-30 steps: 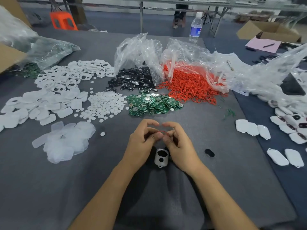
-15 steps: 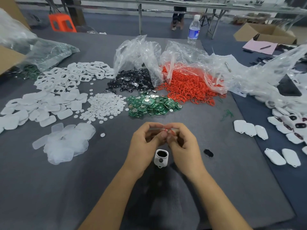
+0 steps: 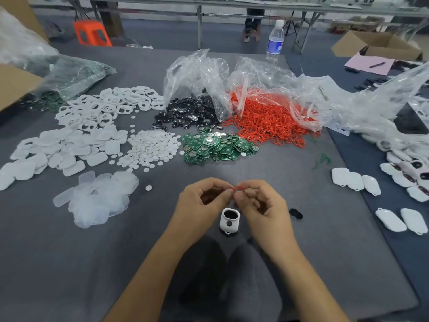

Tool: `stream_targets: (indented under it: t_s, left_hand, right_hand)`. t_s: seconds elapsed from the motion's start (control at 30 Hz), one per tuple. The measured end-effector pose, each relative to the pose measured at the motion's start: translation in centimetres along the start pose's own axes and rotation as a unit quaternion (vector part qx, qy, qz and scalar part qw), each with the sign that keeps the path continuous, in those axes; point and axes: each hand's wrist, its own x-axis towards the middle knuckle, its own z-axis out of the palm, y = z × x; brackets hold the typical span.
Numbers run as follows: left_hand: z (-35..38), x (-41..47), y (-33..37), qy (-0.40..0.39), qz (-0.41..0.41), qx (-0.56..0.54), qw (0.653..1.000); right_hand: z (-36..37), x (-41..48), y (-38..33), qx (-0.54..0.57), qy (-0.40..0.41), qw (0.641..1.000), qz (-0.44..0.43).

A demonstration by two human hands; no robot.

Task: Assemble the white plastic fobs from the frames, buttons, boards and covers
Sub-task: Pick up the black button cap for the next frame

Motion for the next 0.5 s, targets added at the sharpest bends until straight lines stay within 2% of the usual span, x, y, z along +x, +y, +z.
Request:
stream_targets:
  t_s: [0.23, 0.5]
  left_hand:
    - [-1.0, 0.0, 0.0, -0.055, 0.034, -0.015, 0.998]
    - [-1.6, 0.1, -0.5, -0.117, 0.008, 0.024, 0.993]
  right_hand:
    - [-0.9, 0.3, -0.1, -0.049, -0.028, 0.998, 0.008]
    - [-1.9, 0.4, 0.5, -0.037, -0.085, 0.995, 0.029]
